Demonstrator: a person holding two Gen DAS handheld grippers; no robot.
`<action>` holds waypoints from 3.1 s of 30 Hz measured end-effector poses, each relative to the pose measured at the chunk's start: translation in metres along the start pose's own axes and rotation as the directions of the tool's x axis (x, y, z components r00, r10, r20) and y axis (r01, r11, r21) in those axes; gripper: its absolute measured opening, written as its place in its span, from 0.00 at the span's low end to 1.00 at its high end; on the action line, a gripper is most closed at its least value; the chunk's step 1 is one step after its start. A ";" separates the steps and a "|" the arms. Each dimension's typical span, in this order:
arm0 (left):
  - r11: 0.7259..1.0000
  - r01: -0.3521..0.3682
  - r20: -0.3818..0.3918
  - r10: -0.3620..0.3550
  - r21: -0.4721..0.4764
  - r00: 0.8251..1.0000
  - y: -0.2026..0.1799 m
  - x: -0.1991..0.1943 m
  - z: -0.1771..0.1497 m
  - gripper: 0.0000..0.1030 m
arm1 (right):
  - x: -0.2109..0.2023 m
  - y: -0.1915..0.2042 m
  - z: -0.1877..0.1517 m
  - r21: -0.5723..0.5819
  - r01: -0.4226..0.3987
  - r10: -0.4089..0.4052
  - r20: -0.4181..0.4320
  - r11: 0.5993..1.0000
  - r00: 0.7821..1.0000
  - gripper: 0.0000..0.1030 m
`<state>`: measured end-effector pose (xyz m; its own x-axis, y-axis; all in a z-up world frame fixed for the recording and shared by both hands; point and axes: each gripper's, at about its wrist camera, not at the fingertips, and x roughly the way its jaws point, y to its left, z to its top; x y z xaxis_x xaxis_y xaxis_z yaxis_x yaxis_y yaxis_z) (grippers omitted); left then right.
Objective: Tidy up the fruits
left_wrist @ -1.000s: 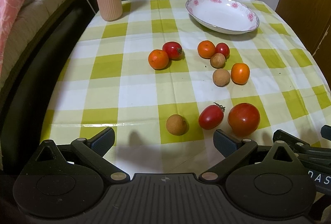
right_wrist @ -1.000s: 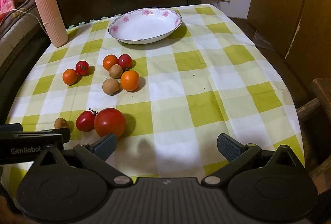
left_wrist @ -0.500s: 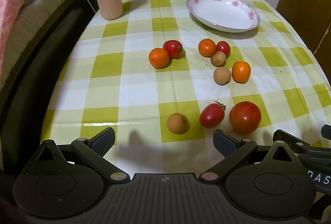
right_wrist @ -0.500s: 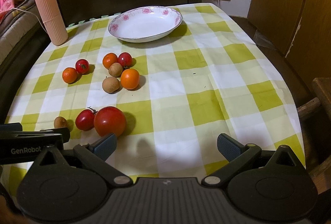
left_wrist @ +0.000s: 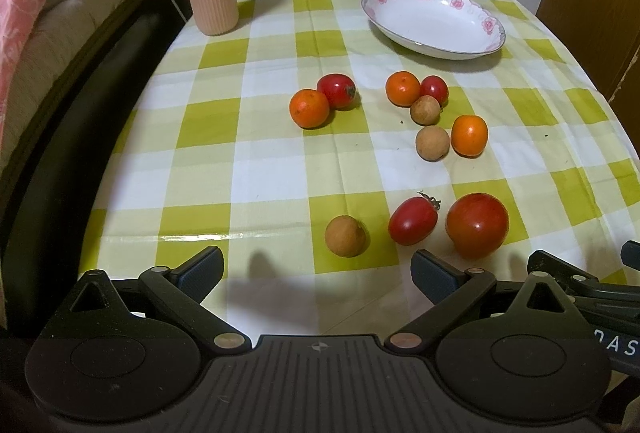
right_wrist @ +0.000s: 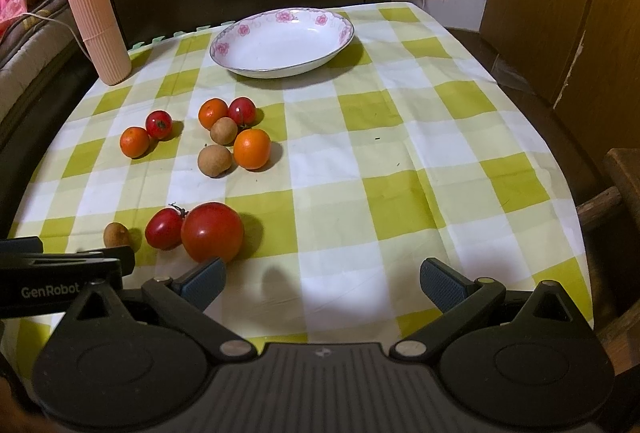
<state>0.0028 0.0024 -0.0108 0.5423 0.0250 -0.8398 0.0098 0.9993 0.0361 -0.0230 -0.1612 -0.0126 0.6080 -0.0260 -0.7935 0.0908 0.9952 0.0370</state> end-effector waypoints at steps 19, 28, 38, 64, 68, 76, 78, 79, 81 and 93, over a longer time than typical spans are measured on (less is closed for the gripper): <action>0.999 -0.027 -0.019 0.027 0.018 0.999 0.005 0.002 0.001 0.96 | 0.008 0.008 0.006 -0.061 -0.058 0.057 -0.024 0.996 0.998 0.95; 0.999 -0.039 -0.046 0.039 -0.002 0.998 0.014 0.007 0.003 0.94 | 0.018 0.018 0.015 -0.113 -0.177 0.169 -0.076 0.978 0.983 0.79; 0.998 -0.053 -0.089 0.050 -0.042 0.995 0.024 0.020 0.007 0.93 | 0.037 0.036 0.029 -0.229 -0.271 0.252 -0.110 0.935 0.961 0.67; 1.000 0.016 -0.052 -0.015 0.017 0.999 0.009 0.034 0.011 0.79 | 0.047 0.023 0.035 -0.200 -0.306 0.280 -0.147 0.931 0.949 0.39; 0.999 0.018 -0.049 -0.017 0.026 0.999 0.010 0.030 0.007 0.77 | 0.048 0.023 0.036 -0.197 -0.310 0.284 -0.149 0.930 0.947 0.39; 0.999 0.032 -0.024 -0.032 0.026 0.999 0.009 0.027 0.007 0.59 | 0.047 0.022 0.035 -0.190 -0.303 0.277 -0.148 0.934 0.949 0.39; 0.999 0.034 -0.023 -0.033 0.020 0.999 0.010 0.026 0.008 0.53 | 0.046 0.022 0.035 -0.189 -0.299 0.275 -0.145 0.935 0.951 0.39; 0.999 0.034 -0.025 -0.033 0.018 0.999 0.011 0.026 0.008 0.51 | 0.046 0.022 0.035 -0.188 -0.298 0.274 -0.143 0.936 0.951 0.39; 0.999 0.032 -0.027 -0.031 0.024 0.999 0.010 0.025 0.007 0.48 | 0.045 0.021 0.036 -0.186 -0.298 0.274 -0.141 0.936 0.951 0.39; 0.997 0.057 -0.050 -0.054 0.044 0.997 0.007 0.022 0.005 0.31 | 0.043 0.022 0.037 -0.186 -0.294 0.273 -0.134 0.937 0.953 0.39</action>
<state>0.0191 0.0103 -0.0259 0.4984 -0.0280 -0.8665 0.0775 0.9969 0.0123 0.0348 -0.1443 -0.0233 0.4981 0.2593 -0.8275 -0.2410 0.9581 0.1551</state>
